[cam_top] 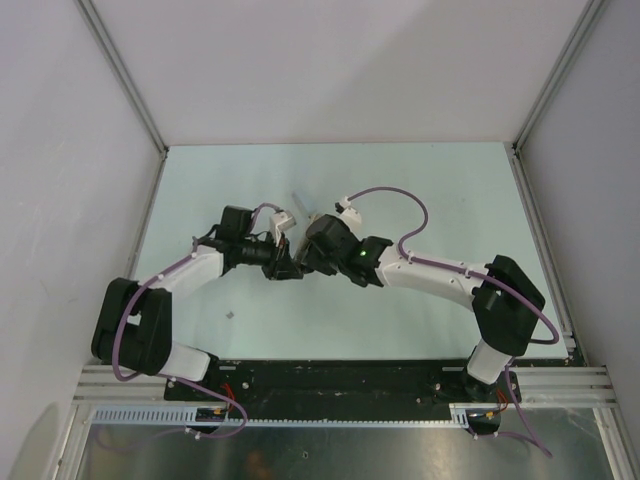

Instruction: Unload the staples from the stapler

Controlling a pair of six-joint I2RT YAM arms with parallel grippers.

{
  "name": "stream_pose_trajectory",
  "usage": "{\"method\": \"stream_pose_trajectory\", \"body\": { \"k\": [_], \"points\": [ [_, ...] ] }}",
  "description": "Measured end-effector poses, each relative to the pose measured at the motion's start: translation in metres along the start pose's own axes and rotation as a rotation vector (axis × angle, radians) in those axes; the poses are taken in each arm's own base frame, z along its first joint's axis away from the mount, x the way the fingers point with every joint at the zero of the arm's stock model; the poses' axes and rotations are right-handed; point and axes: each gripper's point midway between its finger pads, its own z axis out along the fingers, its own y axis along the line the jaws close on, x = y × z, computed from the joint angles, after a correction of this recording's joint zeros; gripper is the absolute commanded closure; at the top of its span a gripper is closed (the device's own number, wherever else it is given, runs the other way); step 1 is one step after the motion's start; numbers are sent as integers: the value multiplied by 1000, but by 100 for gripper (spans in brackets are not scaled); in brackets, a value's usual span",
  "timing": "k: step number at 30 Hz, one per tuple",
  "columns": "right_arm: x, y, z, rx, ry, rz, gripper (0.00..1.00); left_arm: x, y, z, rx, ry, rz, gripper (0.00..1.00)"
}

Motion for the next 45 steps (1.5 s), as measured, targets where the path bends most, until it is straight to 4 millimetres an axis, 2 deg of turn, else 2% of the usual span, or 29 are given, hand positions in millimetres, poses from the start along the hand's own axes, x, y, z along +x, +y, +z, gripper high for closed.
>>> {"method": "stream_pose_trajectory", "body": {
  "k": [5, 18, 25, 29, 45],
  "points": [
    [9, 2, -2, -19, 45, -22, 100, -1, 14, -6, -79, 1, 6, 94],
    [15, 3, 4, -122, 109, -107, 100, 0, 37, -14, -216, 41, 106, 95],
    [6, 1, 2, -199, 145, -264, 100, -25, 53, -15, -322, 66, 266, 95],
    [1, -11, -2, -229, 157, -337, 100, -34, 57, -11, -361, 93, 348, 97],
    [6, -60, -11, -245, 236, -508, 100, -36, 82, -5, -510, 195, 607, 100]
  ]
}}
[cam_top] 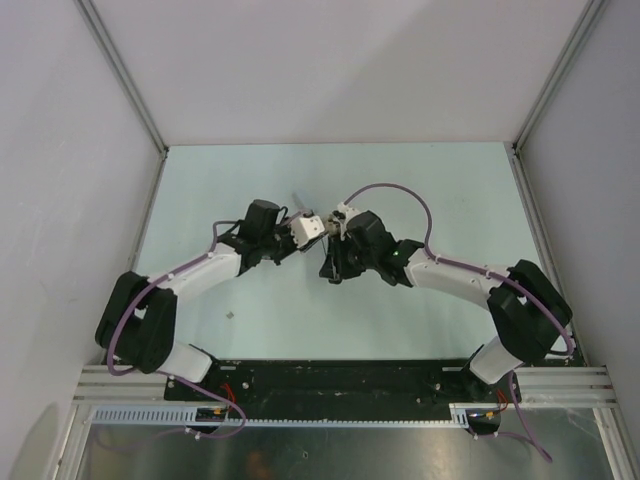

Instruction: Unload the staples from the stapler

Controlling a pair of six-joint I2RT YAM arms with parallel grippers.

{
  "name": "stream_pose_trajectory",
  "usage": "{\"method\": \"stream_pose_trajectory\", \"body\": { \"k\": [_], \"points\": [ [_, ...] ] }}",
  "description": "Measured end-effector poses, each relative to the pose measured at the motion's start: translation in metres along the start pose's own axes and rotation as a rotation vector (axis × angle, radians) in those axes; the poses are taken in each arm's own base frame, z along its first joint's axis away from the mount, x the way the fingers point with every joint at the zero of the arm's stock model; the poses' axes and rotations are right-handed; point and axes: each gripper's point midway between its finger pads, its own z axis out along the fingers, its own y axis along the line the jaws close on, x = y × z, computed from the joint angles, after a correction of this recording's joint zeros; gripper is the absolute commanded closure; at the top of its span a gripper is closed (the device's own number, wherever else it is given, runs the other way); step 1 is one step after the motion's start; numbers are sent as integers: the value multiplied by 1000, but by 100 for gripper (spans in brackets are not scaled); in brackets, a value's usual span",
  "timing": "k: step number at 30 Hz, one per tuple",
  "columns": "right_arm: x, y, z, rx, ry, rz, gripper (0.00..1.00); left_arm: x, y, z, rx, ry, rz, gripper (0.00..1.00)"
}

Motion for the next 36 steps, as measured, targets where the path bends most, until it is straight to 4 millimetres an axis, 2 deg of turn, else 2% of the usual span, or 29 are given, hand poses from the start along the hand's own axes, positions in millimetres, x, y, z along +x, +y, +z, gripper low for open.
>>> {"method": "stream_pose_trajectory", "body": {
  "k": [15, 27, 36],
  "points": [
    [26, -28, -13, 57, -6, -108, 100, 4, 18, 14, -167, 23, 190, 99],
    [42, -32, -12, 55, 33, -142, 100, 12, 15, 13, -252, 35, 400, 99],
    [50, -37, -11, 63, 67, -159, 100, 10, 25, 8, -321, 69, 488, 98]
  ]
}}
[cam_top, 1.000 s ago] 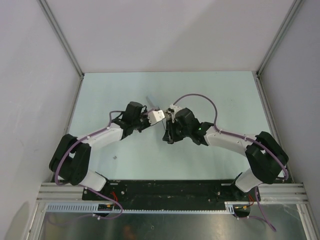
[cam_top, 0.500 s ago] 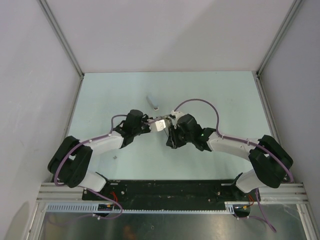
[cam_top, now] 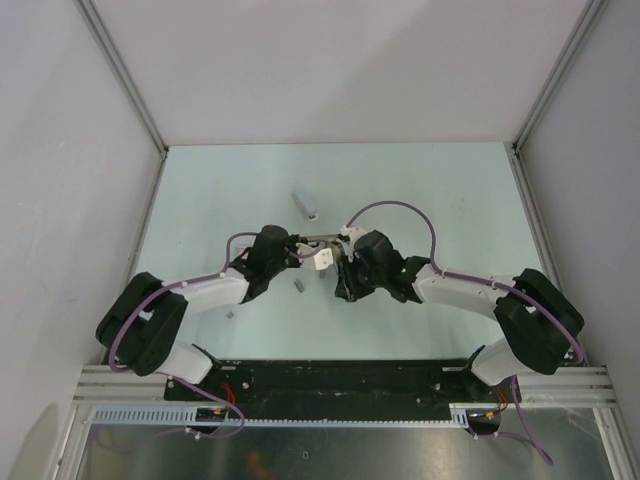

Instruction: Unload the staples from the stapler

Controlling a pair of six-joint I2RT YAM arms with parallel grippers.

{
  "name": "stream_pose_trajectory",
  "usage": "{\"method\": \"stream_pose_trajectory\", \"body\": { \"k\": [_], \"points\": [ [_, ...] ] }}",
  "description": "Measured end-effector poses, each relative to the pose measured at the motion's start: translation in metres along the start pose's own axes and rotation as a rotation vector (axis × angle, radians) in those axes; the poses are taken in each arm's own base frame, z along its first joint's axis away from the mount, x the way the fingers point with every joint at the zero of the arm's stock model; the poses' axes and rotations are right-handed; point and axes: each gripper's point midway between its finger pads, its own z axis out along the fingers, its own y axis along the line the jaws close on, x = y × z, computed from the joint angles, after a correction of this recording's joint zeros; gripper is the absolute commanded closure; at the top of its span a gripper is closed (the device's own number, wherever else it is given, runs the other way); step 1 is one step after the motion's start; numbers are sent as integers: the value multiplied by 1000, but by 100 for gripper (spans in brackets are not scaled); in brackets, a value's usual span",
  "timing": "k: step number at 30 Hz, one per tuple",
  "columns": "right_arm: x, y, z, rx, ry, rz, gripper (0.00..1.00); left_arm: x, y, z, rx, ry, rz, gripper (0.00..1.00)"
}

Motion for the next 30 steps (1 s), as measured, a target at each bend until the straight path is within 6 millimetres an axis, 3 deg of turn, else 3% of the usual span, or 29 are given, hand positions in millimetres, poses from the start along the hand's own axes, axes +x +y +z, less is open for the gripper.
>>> {"method": "stream_pose_trajectory", "body": {
  "k": [7, 12, 14, 16, 17, 21, 25, 30],
  "points": [
    [3, -1, 1, 0, 6, 1, 100, -2, -3, -1, -1, 16, 8, 95],
    [-3, 2, -1, -5, -15, 46, 100, -10, -23, -7, 94, 17, -92, 77],
    [-17, 3, -4, -10, -65, 86, 100, -22, -26, -10, 147, -6, -163, 72],
    [-47, 4, -11, -13, -159, 143, 100, -43, -32, -16, 216, -62, -224, 68],
    [-64, -1, -15, 12, -215, 171, 100, -51, -34, -20, 239, -84, -246, 66],
    [-102, -28, -27, 105, -337, 275, 100, -92, -33, -43, 339, -210, -353, 62],
    [-114, -40, -32, 160, -368, 312, 100, -110, -32, -60, 401, -267, -426, 61],
    [-120, -58, -29, 231, -337, 335, 100, -101, -27, -65, 423, -237, -525, 56]
  ]
}}
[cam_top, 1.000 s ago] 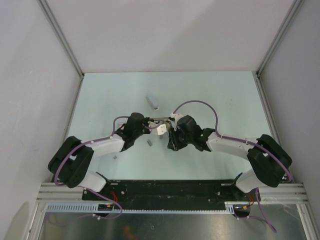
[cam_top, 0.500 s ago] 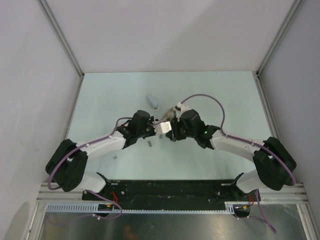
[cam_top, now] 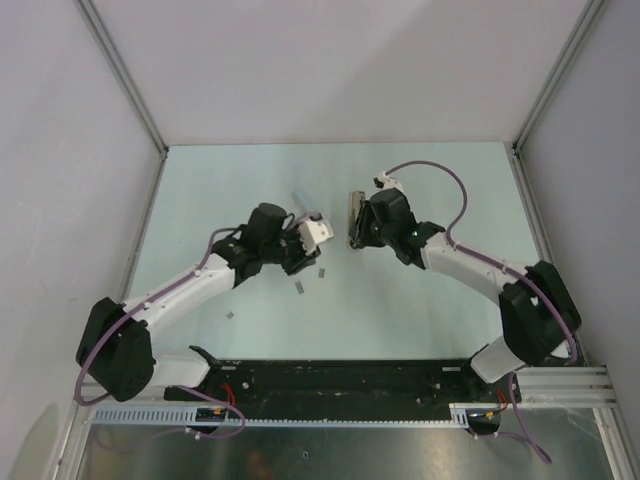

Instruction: Unload the staples from the stapler

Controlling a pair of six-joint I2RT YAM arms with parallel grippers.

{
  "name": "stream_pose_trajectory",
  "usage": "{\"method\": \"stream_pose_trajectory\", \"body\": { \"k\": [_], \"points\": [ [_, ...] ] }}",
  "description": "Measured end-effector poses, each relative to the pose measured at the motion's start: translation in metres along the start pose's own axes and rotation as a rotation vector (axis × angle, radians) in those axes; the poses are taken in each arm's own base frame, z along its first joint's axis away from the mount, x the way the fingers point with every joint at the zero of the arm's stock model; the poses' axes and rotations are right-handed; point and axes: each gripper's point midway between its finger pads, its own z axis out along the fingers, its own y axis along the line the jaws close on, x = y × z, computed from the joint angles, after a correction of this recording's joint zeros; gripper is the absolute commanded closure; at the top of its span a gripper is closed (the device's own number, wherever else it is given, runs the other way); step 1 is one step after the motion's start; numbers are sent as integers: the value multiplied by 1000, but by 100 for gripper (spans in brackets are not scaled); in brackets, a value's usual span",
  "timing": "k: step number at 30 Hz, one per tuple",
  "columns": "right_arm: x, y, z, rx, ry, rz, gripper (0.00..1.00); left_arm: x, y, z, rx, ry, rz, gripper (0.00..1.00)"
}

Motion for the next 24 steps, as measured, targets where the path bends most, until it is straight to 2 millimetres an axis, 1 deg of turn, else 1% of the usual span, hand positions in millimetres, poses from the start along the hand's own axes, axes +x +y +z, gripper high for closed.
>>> {"method": "stream_pose_trajectory", "body": {
  "k": [2, 4, 6, 8, 10, 12, 13, 15, 16, 17, 18, 19, 20, 21, 22, 24],
  "points": [
    [-6, -13, 13, 57, 27, 3, 100, 3, 16, -7, -31, 2, -59, 53],
    [-8, -27, 27, 118, 57, -6, 100, 6, 40, -18, -86, -4, -131, 50],
    [-5, -45, 45, 195, 98, -24, 100, 8, 63, -30, -140, -19, -193, 49],
    [4, -60, 60, 261, 148, -47, 100, 14, 79, -41, -184, -27, -239, 45],
    [19, -70, 72, 312, 203, -79, 100, 18, 87, -51, -213, -31, -271, 43],
    [34, -79, 79, 354, 254, -113, 100, 17, 89, -60, -233, -45, -275, 43],
    [38, -81, 83, 370, 267, -128, 100, 16, 88, -64, -241, -52, -276, 42],
    [37, -82, 86, 391, 277, -151, 98, 14, 86, -72, -253, -66, -274, 42],
    [34, -79, 89, 393, 278, -162, 93, 14, 85, -75, -257, -71, -277, 41],
    [33, -78, 92, 395, 277, -168, 86, 14, 84, -77, -261, -74, -280, 37],
    [32, -77, 96, 398, 278, -175, 76, 14, 84, -80, -264, -76, -283, 32],
    [31, -76, 100, 404, 280, -182, 64, 15, 83, -83, -268, -75, -289, 27],
    [28, -74, 102, 410, 280, -193, 54, 17, 84, -85, -273, -73, -299, 25],
    [27, -72, 105, 410, 277, -203, 45, 19, 85, -87, -279, -69, -307, 23],
    [26, -70, 106, 413, 273, -215, 39, 21, 86, -89, -285, -66, -313, 22],
    [24, -69, 106, 422, 263, -232, 29, 27, 89, -91, -295, -55, -325, 21]
  ]
}}
